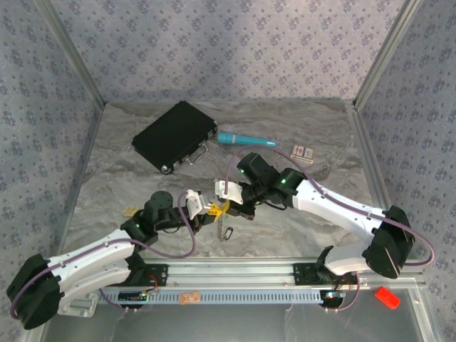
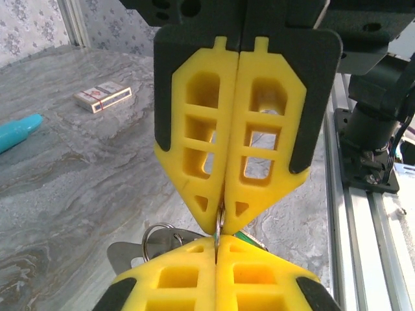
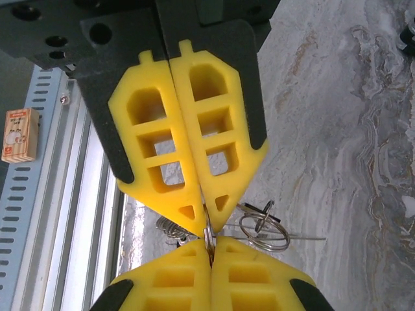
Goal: Put the keys on the keyring
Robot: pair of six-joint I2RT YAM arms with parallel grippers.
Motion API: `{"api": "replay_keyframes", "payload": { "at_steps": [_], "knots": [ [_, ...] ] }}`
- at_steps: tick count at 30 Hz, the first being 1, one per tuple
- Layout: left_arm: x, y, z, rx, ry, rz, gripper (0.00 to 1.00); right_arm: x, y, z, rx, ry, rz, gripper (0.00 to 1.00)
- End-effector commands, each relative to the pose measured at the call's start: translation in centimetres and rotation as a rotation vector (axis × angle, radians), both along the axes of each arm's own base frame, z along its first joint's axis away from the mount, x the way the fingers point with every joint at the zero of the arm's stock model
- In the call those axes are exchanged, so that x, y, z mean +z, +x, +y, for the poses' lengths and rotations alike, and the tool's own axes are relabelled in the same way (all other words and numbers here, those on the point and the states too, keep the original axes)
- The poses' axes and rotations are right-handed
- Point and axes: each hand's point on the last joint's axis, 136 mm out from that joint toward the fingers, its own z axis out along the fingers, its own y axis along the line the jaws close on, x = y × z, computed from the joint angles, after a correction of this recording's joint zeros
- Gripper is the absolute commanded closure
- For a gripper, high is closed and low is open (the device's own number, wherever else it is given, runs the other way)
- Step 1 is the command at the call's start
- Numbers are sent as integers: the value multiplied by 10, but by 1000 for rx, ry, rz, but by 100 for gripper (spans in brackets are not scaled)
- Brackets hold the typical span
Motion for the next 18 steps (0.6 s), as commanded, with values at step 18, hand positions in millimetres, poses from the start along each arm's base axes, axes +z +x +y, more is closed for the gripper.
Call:
{"api": "replay_keyframes", "payload": {
  "at_steps": [18],
  "knots": [
    [33, -2, -2, -13, -135, -72, 100, 15, 4, -6, -91, 214, 99, 72]
  ]
}}
